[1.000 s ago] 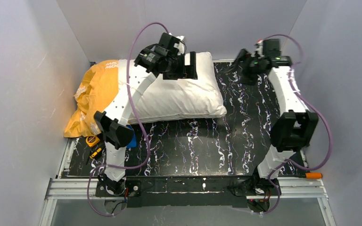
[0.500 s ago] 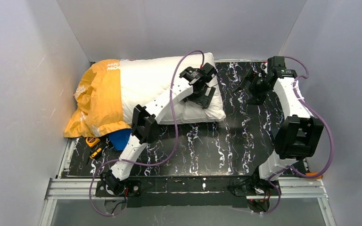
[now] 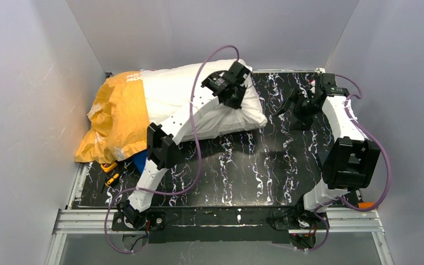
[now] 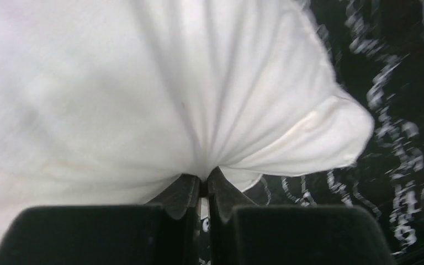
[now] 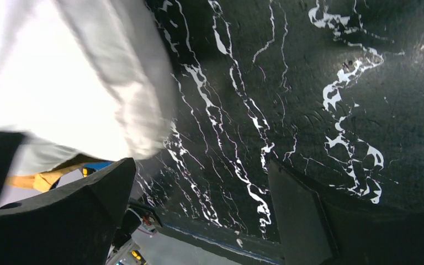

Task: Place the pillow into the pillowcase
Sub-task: Stuff the pillow into the pillowcase.

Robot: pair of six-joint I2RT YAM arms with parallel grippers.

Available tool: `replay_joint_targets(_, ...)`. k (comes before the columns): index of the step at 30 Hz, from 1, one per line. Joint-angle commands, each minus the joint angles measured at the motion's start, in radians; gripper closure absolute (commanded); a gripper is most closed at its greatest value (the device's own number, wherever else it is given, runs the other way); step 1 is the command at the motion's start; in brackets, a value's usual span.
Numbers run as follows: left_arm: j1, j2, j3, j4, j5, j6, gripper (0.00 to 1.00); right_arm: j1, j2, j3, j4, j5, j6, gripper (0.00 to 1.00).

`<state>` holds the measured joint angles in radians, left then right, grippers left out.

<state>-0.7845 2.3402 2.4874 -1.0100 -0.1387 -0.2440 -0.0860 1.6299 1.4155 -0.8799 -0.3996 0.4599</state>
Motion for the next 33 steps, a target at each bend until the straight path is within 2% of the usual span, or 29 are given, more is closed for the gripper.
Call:
replay_joint_targets(1, 0.033, -0.221, 0.024, 0.458, 0.080, -0.114, 1.00, -0.018, -0.041, -0.056, 0.022, -0.034, -0.016, 0.02)
replay_joint_targets(4, 0.072, -0.234, 0.113, 0.602, 0.132, -0.233, 1.00, -0.018, -0.030, -0.087, 0.038, -0.069, -0.016, 0.02)
replay_joint_targets(7, 0.104, -0.258, 0.123, 0.752, 0.173, -0.351, 1.00, -0.017, -0.006, -0.118, 0.057, -0.119, -0.010, 0.02)
replay_joint_targets(12, 0.120, -0.305, 0.120, 0.963, 0.188, -0.404, 1.00, 0.017, 0.051, -0.153, 0.132, -0.214, 0.032, 0.02)
replay_joint_targets(15, 0.137, -0.356, 0.085, 1.053, 0.160, -0.415, 1.00, 0.101, 0.110, -0.134, 0.191, -0.252, 0.081, 0.02)
replay_joint_targets(19, 0.175, -0.411, 0.064, 1.107, 0.108, -0.437, 1.00, 0.272, 0.212, -0.112, 0.366, -0.336, 0.234, 0.02)
replay_joint_targets(26, 0.232, -0.452, 0.065, 1.147, 0.071, -0.464, 1.00, 0.523, 0.392, -0.087, 0.848, -0.448, 0.691, 0.02)
replay_joint_targets(33, 0.282, -0.484, 0.073, 1.156, 0.042, -0.456, 1.00, 0.728, 0.534, -0.126, 1.557, -0.428, 1.296, 0.02)
